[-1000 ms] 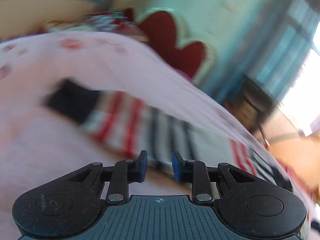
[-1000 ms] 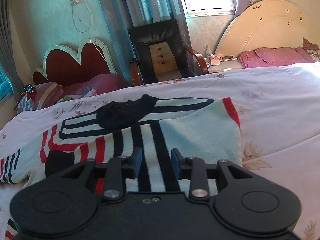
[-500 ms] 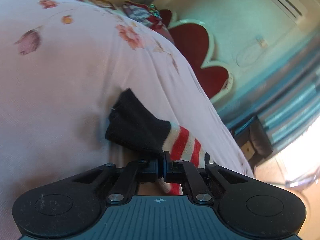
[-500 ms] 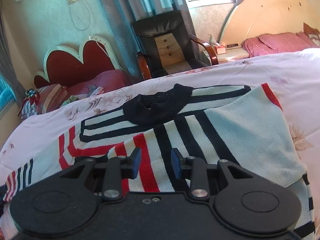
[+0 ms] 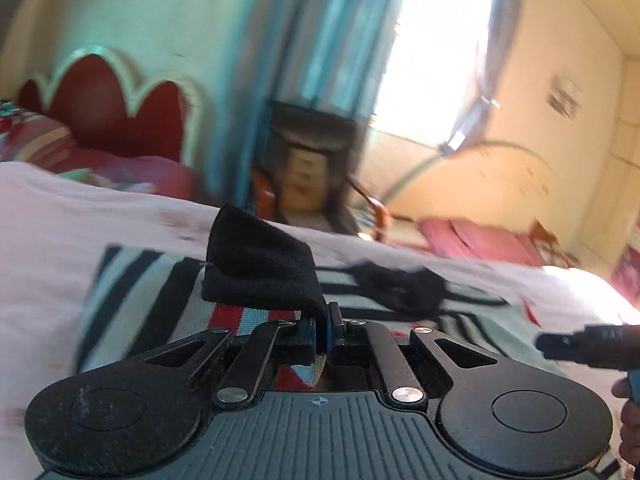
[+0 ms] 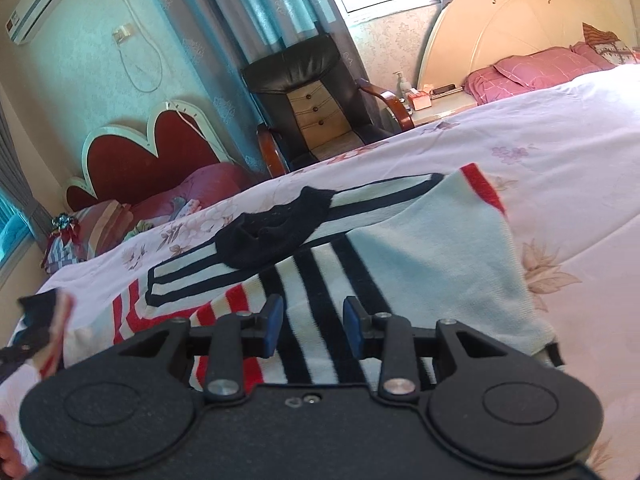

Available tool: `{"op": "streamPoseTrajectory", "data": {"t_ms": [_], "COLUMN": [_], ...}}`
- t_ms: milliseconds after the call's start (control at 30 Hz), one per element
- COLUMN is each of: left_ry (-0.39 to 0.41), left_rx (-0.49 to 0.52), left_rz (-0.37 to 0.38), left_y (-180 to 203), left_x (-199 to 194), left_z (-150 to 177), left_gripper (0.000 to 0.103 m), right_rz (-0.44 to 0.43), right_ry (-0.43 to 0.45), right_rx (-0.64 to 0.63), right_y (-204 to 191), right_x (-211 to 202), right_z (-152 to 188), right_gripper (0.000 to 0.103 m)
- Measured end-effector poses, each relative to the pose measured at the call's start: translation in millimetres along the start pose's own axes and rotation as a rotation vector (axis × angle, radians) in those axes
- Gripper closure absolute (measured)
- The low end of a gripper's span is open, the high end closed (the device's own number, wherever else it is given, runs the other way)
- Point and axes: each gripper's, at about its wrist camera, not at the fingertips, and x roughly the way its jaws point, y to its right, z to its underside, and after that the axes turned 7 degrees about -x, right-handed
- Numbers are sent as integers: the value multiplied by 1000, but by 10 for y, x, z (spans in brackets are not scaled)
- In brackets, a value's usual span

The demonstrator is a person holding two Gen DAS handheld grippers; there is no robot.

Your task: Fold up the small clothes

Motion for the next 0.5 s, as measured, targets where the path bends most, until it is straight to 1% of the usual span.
{"op": "streamPoseTrajectory", "data": {"t_ms": [100,200,300,367,400,433,467,500], "left_ry": [-59,-123,-191,-268,-266,-243,-245,-243], "left_rx": [54,119,183,241,287,328,348,348], "left_rz": [38,43,43,34,11,0,11,27], "left_y": [595,1101,1447,1582,1656,1710,1728,1744], "left_x": [248,417,503,575,564,505,405,317], "left_z": [87,258,510,693,754,798,817,799], "left_gripper": [99,99,99,99,97,83,70,44], "right_rz": [-7,-11,-12,-22,-26,-30,-36,-44], "right_ry": [6,8,9,2,-2,-10,-17,-22], "right_rx": [16,33,72,100,108,115,120,123], "right_y": [175,350,549,660,696,728,743,747], "right_x": [-95,-176,-239,-251,-247,-232,-218,-199], "right_z": [-24,-34,-25,-19,-16,-12,-9,-9], "right_gripper": [70,69,64,61,59,59,58,58]}}
